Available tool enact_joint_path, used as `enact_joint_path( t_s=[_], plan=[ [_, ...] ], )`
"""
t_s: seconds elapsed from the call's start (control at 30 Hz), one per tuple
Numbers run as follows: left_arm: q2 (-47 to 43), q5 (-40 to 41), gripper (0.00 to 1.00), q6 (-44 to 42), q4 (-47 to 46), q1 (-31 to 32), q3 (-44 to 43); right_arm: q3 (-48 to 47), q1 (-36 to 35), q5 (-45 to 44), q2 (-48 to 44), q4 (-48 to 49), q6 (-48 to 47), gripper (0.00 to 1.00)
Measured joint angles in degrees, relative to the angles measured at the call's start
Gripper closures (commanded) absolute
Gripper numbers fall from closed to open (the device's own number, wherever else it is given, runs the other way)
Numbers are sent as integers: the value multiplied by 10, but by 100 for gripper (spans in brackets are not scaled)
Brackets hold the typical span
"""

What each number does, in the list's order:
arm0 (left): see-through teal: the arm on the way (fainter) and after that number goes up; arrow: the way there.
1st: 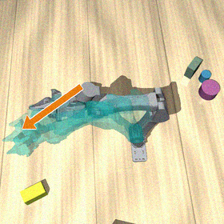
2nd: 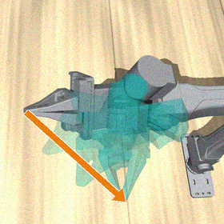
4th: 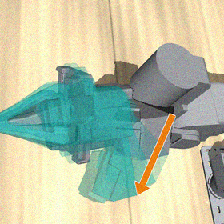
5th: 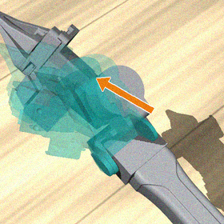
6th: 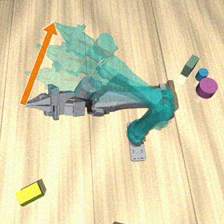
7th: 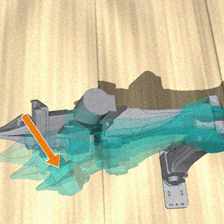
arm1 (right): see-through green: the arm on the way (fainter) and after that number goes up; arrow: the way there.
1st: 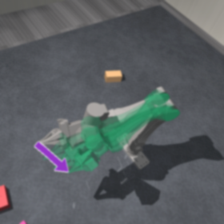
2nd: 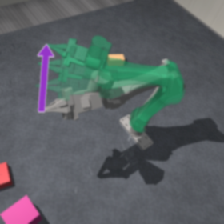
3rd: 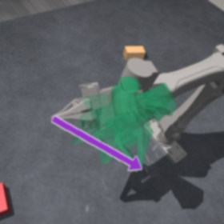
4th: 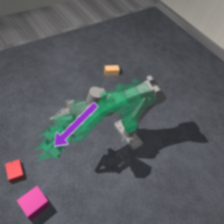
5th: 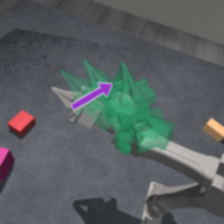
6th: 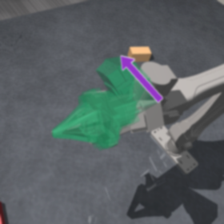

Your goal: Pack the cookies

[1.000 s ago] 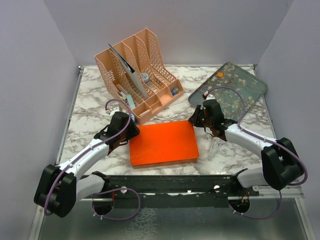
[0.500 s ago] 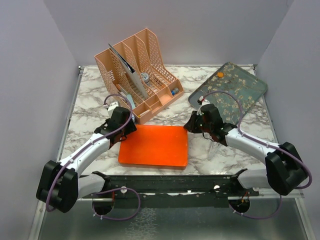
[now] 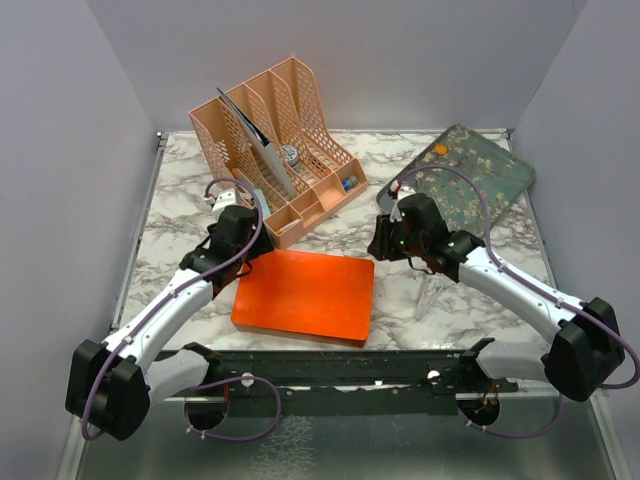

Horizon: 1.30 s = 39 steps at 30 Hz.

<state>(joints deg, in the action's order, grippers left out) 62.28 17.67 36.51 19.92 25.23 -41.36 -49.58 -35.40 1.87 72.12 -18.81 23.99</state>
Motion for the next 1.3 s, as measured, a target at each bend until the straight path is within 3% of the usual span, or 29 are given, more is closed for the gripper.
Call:
enact_joint_path(
  t_s=[0.33,0.83,1.3],
  plan=[
    [-45,-14,27,-36,4,0,-3,-86,-49,-58,21,-117,-40,80],
    [-16,-35,26,-69,32,0,-3,-208,-97,-133,119,-238,-54,98],
    [-16,-37,25,-79,36,0,-3,-183,-104,-152,186,-249,-40,100]
  ],
)
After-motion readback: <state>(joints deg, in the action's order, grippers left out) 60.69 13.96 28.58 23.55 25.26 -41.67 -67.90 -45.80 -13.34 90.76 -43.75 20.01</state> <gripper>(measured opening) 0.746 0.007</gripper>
